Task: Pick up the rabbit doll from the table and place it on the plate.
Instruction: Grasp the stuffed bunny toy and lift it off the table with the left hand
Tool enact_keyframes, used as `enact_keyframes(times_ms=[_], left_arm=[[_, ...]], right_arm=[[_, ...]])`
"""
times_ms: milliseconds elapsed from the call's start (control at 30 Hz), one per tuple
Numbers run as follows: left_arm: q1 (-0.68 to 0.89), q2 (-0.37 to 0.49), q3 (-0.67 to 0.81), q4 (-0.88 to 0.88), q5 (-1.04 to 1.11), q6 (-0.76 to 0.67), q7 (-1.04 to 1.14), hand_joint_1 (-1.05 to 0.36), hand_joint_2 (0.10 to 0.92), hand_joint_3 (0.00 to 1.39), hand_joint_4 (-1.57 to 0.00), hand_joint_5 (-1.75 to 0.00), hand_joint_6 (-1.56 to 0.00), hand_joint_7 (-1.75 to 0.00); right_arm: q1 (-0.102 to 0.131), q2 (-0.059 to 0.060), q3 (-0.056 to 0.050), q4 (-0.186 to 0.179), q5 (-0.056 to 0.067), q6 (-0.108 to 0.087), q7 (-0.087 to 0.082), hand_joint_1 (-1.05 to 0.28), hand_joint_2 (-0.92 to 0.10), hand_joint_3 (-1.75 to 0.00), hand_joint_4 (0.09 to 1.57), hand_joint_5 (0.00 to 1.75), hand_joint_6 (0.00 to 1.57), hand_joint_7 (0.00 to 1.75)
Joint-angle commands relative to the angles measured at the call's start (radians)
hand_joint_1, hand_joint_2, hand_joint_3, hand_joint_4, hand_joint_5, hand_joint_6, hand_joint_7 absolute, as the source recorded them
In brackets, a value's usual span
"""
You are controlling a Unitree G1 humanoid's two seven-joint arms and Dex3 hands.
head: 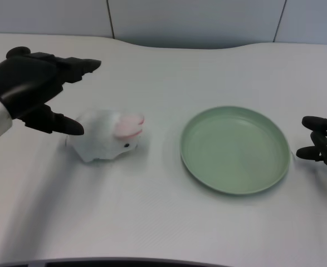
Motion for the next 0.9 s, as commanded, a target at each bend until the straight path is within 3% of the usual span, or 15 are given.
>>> enact_keyframes(times_ms=[33, 133, 300, 400, 467, 900], left_arm=[[-0.105, -0.031, -0.06, 0.108, 0.021, 0.066, -0.087, -0.95, 0.921, 0.12, -0.07, -0.04, -0.11, 0.0], [-0.121, -0.032, -0.075, 0.13, 0.015, 0.069, -0.088, -0.96, 0.921, 0.12, -0.06, -0.04, -0.11, 0.0], [-0.307, -0.167, -0.189, 0.443, 0.079, 0.149, -0.101, -1.01, 0.921, 0.1, -0.03, -0.02, -0.05, 0.0], [-0.365, -0.221, -0.224, 0.566, 0.088, 0.176, -0.09, -1.03, 0.921, 0.1, -0.05, -0.03, -0.07, -0.01], [-0.392, -0.253, -0.237, 0.63, 0.084, 0.197, -0.091, -1.02, 0.921, 0.08, -0.06, -0.03, -0.08, -0.01], [-0.449, -0.353, -0.338, 0.78, 0.127, 0.315, -0.124, -1.02, 0.911, 0.03, -0.03, -0.02, -0.09, -0.01]], right_arm=[[-0.001, -0.008, 0.0, -0.004, 0.005, -0.001, -0.006, -0.42, -0.92, -0.25, 0.71, 0.87, 0.97, 0.0], [-0.001, -0.008, 0.0, -0.004, 0.006, -0.002, -0.006, -0.42, -0.92, -0.25, 0.71, 0.87, 0.97, 0.0], [0.004, -0.009, -0.008, -0.005, 0.015, 0.003, 0.006, -0.43, -0.92, -0.24, 0.71, 0.88, 0.97, 0.0], [0.009, -0.009, -0.008, -0.006, 0.014, -0.011, 0.01, -0.43, -0.92, -0.24, 0.71, 0.87, 0.97, 0.01], [0.009, -0.009, -0.009, -0.006, 0.016, -0.01, 0.01, -0.44, -0.92, -0.24, 0.72, 0.88, 0.98, 0.01], [0.02, -0.01, -0.011, -0.015, 0.02, -0.008, 0.015, -0.43, -0.92, -0.24, 0.71, 0.88, 0.97, 0.0]])
